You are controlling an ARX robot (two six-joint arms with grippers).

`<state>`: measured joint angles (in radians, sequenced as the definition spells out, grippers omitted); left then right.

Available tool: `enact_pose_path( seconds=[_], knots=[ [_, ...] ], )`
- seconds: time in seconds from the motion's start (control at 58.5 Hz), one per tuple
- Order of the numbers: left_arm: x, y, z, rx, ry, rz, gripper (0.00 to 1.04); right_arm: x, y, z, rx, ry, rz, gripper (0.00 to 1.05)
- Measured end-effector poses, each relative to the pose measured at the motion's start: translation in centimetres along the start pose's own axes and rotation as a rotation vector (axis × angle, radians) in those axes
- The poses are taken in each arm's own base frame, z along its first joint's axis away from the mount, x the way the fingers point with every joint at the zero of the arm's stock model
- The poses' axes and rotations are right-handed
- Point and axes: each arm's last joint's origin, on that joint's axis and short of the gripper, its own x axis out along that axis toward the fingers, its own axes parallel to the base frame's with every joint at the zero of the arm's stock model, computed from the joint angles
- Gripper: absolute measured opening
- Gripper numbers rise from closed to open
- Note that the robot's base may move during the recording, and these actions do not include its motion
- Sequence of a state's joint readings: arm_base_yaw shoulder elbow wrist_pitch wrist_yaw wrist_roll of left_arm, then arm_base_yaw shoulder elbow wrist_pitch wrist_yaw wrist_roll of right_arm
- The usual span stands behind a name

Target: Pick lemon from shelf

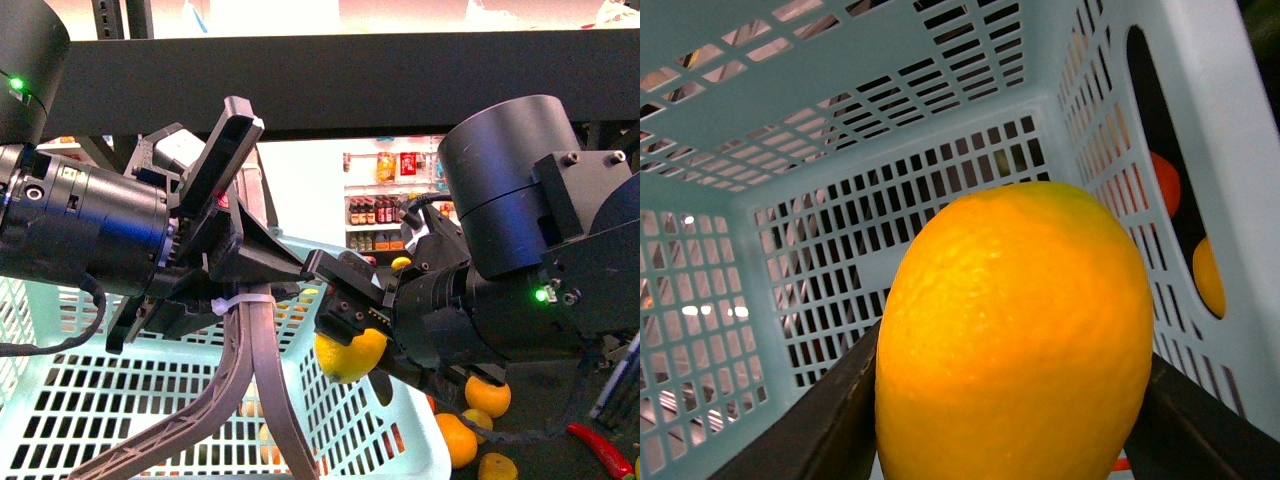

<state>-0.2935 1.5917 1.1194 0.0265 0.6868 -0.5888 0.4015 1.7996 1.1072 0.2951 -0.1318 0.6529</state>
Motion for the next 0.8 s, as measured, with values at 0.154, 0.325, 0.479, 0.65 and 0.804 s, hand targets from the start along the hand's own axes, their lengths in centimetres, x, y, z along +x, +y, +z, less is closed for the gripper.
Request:
enact_pose_path(
  seconds=[0.154,0.325,0.479,0.65,0.804],
  knots=[
    [0.0,0.0,0.0,0.000,0.004,-0.007,0.14,-0.3,-0.9,0.6,0.001,-0.036,0.023,0.98],
    [0.1,-0.1,-0.1,-0.005,0.015,-0.019,0.14,-1.8,-2.6,2.7,0.039,-0.103,0.045,1.02],
    [0.1,-0.2,-0.2,-0.003,0.019,-0.023,0.14,-4.1,-5.4,5.8,0.099,-0.221,0.055,1.02],
    [0.1,-0.2,-0.2,-0.004,0.018,-0.023,0.14,-6.3,-12.4,8.0,0.135,-0.355,-0.141,1.02],
    [0.1,-0.2,-0.2,-0.004,0.019,-0.023,0.14,-2.7,-20.4,1.9,0.026,-0.122,-0.405,1.02]
  ],
)
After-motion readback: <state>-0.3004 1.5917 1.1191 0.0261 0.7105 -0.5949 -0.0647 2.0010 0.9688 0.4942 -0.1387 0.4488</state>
